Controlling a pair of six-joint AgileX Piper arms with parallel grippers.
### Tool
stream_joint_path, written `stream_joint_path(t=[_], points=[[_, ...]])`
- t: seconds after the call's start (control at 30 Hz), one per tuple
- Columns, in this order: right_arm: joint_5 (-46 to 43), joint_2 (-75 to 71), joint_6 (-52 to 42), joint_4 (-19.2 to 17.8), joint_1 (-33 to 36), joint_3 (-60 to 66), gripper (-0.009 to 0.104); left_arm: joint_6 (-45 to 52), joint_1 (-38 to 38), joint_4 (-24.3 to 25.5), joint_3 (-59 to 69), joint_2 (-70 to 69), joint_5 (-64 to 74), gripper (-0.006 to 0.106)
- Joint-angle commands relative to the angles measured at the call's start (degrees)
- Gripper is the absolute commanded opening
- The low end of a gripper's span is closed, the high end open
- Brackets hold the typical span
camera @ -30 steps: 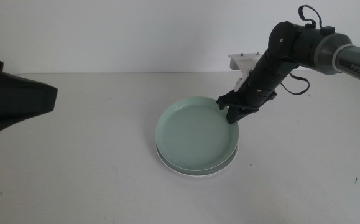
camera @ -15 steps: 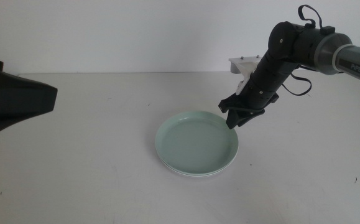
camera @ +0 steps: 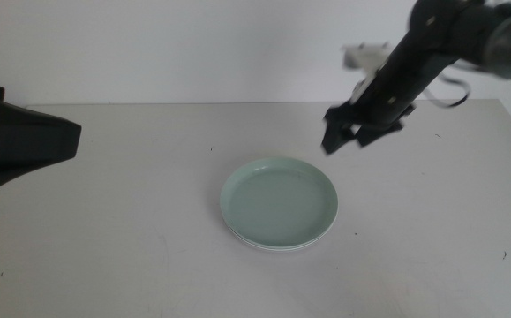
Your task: Stack the three bowls on top of each other.
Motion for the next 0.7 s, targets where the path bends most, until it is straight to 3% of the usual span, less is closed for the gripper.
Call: stream_joint_path(t=[0.0, 0.3, 0.5, 0.67], points=[[-2.4, -6.6, 0.8, 0.1, -2.5, -1.3, 0.057, -0.4, -0.3, -1.0, -1.2, -0.2, -3.5, 0.105], [-10.1, -20.0, 1.1, -6.6, -9.0, 10.1, 0.057, -0.4, -0.3, -1.0, -1.2, -0.2, -3.5, 0.105], [-7.2, -27.3, 1.8, -7.0, -8.8, 13.3, 0.057, -0.4, -0.3, -1.0, -1.2, -0.2, -3.5, 0.105], [-10.0, -36.3, 4.5, -7.5, -8.6, 19.6, 0.057, -0.4, -0.3, -1.0, -1.2, -0.2, -3.5, 0.105]])
